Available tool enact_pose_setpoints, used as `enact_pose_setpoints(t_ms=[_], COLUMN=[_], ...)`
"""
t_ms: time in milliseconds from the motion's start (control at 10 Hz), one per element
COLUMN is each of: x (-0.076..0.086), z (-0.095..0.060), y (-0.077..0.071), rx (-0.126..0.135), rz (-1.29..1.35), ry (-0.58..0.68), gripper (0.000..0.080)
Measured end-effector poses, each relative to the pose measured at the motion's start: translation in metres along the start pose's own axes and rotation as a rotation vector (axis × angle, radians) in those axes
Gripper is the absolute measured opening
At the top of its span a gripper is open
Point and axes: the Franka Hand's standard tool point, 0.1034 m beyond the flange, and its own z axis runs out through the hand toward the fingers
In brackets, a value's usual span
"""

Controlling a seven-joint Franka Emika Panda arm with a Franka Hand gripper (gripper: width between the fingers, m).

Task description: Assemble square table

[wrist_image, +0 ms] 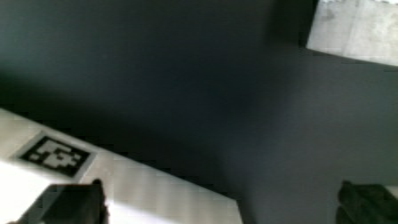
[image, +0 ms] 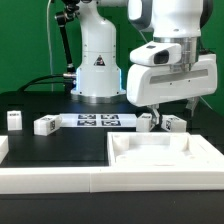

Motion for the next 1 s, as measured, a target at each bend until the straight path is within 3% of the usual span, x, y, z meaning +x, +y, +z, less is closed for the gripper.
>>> enact_pose_setpoints(t_ms=[400,600,1000], x=[-0.009,-0.009,-0.019], z=[0.008,0.007,0.009], y=[-0.027,-0.025,-0.034], rx=[0.005,0.005,0.008], rz=[0.038,0.034,0.025], ry=[-0.02,-0.039,-0.308], gripper=[0.0649,0.0649,0.0649])
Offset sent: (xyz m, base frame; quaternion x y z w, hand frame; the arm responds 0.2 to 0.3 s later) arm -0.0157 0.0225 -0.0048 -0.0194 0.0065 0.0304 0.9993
